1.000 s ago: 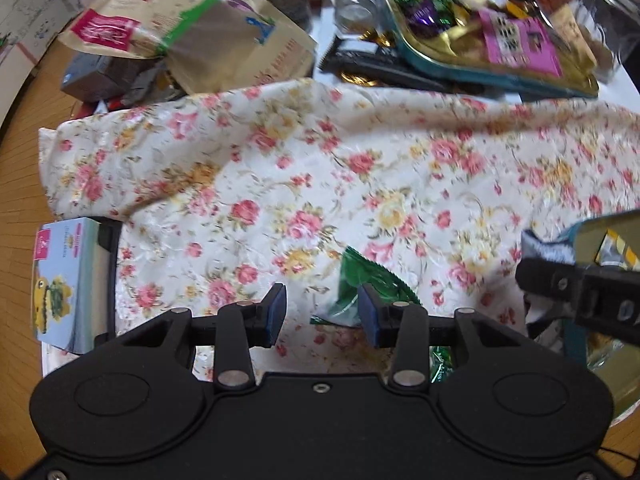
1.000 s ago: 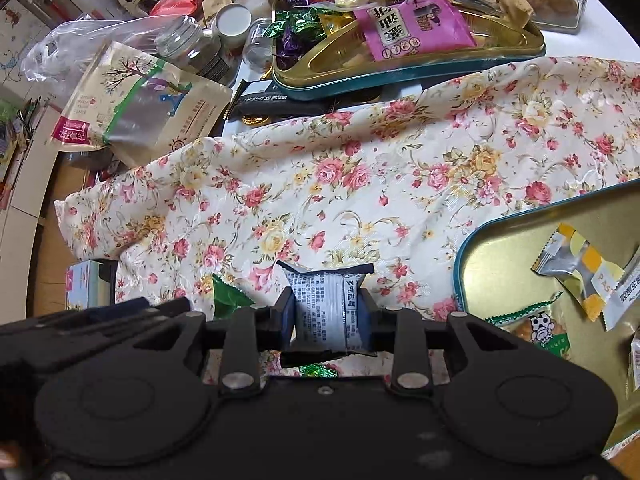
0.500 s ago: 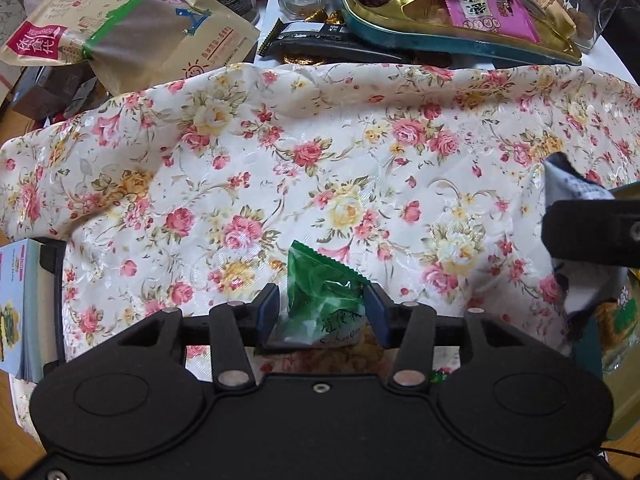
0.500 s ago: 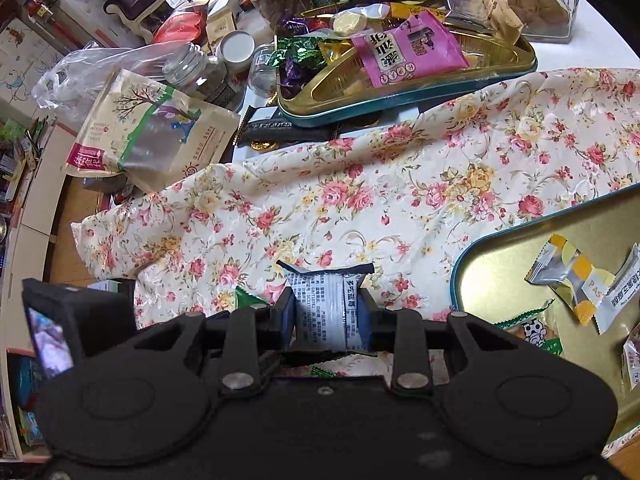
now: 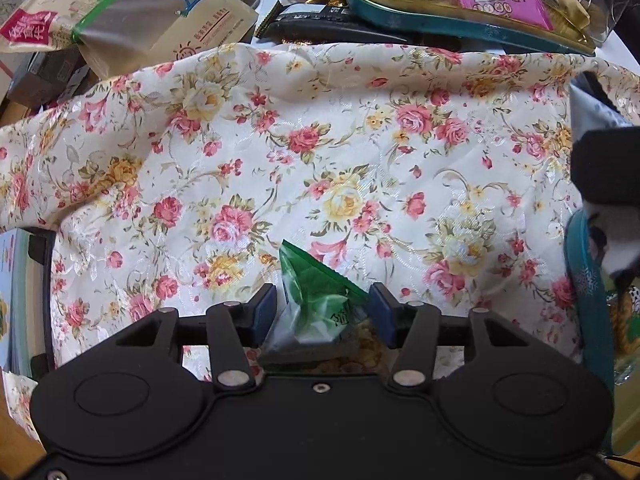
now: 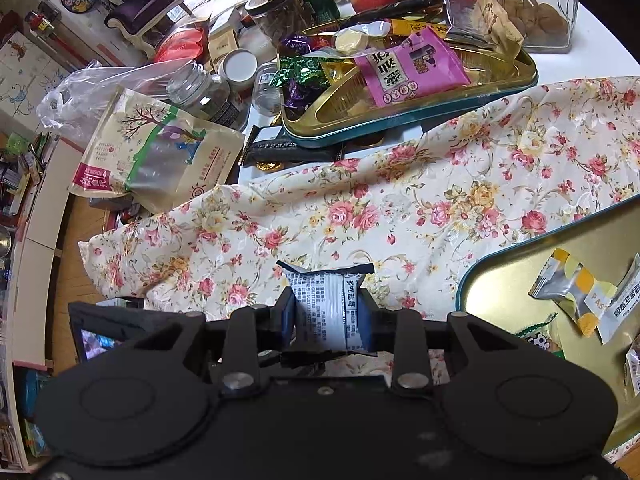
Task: Organize snacks
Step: 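Grasp the green foil packet on the cloth with the left tool while the right tool holds the white packet, then carry the white packet and green packet over the teal-rimmed gold tray with both tools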
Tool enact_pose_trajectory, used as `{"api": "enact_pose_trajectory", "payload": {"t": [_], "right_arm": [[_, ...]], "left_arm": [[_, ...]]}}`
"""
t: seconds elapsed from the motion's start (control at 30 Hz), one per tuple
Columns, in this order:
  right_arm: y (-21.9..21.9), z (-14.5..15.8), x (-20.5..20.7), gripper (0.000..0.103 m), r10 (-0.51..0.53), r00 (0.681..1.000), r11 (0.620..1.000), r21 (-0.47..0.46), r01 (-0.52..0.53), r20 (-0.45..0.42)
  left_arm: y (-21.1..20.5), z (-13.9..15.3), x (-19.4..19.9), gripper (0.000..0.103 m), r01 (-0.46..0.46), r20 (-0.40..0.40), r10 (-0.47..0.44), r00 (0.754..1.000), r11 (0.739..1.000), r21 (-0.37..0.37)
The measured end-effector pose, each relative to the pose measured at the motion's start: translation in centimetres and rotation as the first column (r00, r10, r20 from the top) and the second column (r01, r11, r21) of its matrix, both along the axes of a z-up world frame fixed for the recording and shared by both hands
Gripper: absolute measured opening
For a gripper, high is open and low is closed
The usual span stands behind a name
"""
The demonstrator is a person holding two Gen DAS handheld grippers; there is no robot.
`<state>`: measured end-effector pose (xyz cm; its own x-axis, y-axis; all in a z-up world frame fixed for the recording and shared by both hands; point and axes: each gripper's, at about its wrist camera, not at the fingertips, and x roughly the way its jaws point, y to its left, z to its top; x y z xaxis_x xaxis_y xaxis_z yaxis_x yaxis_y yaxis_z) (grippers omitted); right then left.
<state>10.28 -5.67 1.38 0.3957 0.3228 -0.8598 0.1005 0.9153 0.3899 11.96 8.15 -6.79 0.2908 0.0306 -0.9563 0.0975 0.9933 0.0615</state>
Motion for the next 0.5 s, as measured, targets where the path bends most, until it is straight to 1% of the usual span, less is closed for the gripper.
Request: {"api": "enact_pose_trajectory", "payload": {"t": [0.07, 0.13, 0.2, 0.4, 0.5], "right_arm": [[0.0, 0.1, 0.1, 0.033, -0.005, 1.000, 1.000, 0.000, 0.005, 0.003], [0.1, 0.1, 0.0, 0.033, -0.004, 1.000, 1.000, -0.002, 0.004, 0.009], [0.1, 0.2, 0.0, 0.033, -0.004, 1.000, 1.000, -0.007, 0.004, 0.015], [0.4, 0.0, 0.1, 0.033, 0.007, 1.000, 1.000, -0.024, -0.007, 0.016], [0.8, -0.1, 0.0, 0.033, 0.019, 1.000, 0.999, -0.032, -0.018, 0.016]], "left_arm": [[0.5, 0.0, -0.1, 0.052, -0.023, -0.014, 0.022, 1.000, 0.999, -0.035], [1.2, 0.2, -0.3, 0.047, -0.051, -0.013, 0.050, 0.999, 0.996, -0.068], [1.9, 0.6, -0.4, 0.044, -0.075, -0.016, 0.074, 0.997, 0.993, -0.088], [4.6, 2.0, -0.9, 0.043, -0.177, -0.026, 0.175, 0.984, 0.974, -0.139], [5.8, 3.3, -1.2, 0.043, -0.216, -0.002, 0.218, 0.976, 0.969, -0.122]]}}
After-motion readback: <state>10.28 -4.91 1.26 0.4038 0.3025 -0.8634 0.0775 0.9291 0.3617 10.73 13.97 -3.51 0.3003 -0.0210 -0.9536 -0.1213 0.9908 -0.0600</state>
